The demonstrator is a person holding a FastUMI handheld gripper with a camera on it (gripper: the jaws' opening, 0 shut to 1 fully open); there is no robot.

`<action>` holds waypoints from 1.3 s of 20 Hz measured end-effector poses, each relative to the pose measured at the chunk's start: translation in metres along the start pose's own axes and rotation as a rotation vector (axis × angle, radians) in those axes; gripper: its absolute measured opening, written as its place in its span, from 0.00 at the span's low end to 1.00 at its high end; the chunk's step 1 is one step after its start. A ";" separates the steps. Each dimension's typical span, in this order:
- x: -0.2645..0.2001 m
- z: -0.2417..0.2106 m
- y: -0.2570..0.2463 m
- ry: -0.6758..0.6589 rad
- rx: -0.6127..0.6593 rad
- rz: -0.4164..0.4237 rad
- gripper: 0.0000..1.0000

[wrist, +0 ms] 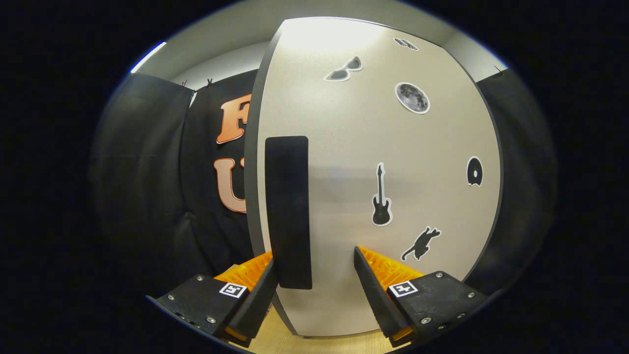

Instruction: Open the shoe cabinet door, grab the shoes and put them into the shoe cabinet, then close the shoe cabinet door.

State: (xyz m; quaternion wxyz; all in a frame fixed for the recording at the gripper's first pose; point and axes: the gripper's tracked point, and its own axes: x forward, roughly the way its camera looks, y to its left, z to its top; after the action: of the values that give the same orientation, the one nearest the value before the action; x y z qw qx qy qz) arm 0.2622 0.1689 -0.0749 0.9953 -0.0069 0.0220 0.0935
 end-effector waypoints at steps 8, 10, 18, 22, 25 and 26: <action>0.003 -0.001 0.001 -0.012 -0.052 -0.013 0.91; 0.003 -0.001 0.002 -0.010 -0.063 -0.016 0.92; -0.063 0.019 -0.013 -0.014 -0.010 -0.029 0.95; -0.119 0.025 -0.035 -0.014 -0.012 -0.069 0.95; -0.160 0.021 -0.050 0.015 -0.036 -0.098 0.95; -0.173 0.020 -0.054 0.025 -0.046 -0.105 0.95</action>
State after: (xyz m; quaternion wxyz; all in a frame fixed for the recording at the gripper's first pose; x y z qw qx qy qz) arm 0.1037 0.0844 -0.0465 0.9981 -0.0322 0.0316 0.0416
